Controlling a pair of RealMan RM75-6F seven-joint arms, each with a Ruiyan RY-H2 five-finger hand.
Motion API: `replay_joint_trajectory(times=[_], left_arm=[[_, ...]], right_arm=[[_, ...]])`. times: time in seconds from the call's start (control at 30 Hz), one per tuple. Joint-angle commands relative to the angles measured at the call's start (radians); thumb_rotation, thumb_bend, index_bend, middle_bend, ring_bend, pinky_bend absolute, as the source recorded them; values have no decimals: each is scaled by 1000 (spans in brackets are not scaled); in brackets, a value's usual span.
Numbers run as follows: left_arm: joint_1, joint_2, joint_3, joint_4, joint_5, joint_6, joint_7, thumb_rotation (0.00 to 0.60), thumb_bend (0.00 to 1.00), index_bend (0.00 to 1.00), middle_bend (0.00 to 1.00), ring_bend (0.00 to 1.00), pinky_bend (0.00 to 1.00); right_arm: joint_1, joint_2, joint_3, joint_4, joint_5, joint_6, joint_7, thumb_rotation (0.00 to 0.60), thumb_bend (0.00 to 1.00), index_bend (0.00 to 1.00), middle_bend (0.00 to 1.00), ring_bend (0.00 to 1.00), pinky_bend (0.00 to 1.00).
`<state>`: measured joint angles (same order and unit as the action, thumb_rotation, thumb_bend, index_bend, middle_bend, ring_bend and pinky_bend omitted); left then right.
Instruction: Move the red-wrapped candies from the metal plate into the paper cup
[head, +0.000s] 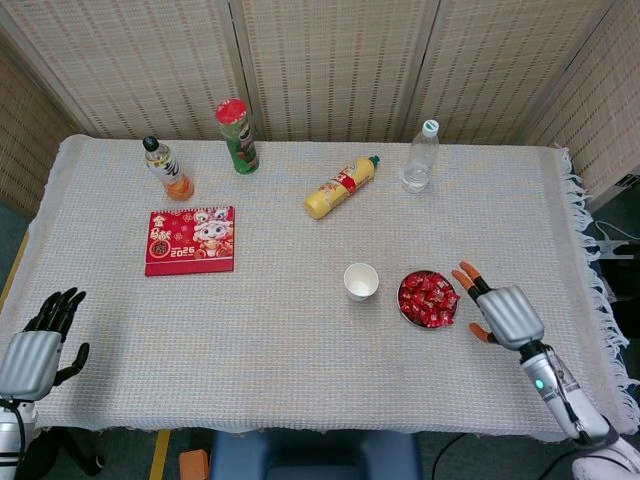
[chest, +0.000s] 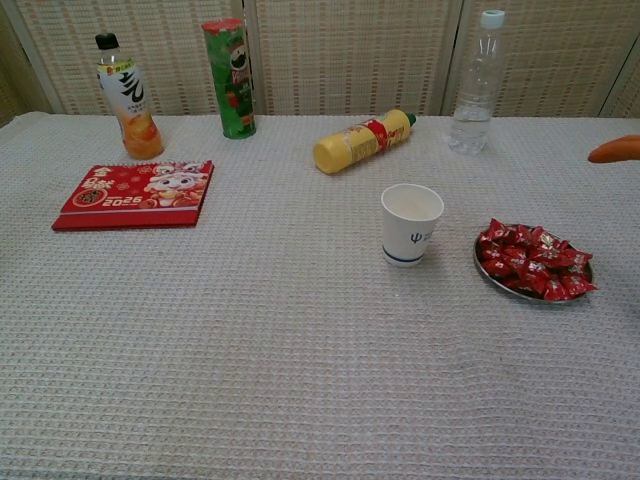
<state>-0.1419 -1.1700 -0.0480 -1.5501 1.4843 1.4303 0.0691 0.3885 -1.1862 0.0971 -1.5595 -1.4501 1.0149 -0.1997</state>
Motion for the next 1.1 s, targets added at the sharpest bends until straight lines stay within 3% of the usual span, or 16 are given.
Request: replay_joint_trajectory(times=[0.03, 0.47, 1.1], left_arm=[[-1, 4, 1, -2, -4, -4, -4, 600, 431, 0, 0, 0, 305], [-3, 10, 5, -5, -5, -11, -7, 600, 431, 0, 0, 0, 322], [-6, 18, 7, -6, -11, -22, -21, 600, 432, 0, 0, 0, 323]], right_arm=[[54, -43, 15, 38, 53, -69, -36, 600, 211, 0, 0, 689, 917], [163, -117, 4, 99, 227, -253, -138, 600, 210, 0, 0, 690, 918], [220, -185, -30, 155, 328, -278, -173, 600, 211, 0, 0, 692, 920]])
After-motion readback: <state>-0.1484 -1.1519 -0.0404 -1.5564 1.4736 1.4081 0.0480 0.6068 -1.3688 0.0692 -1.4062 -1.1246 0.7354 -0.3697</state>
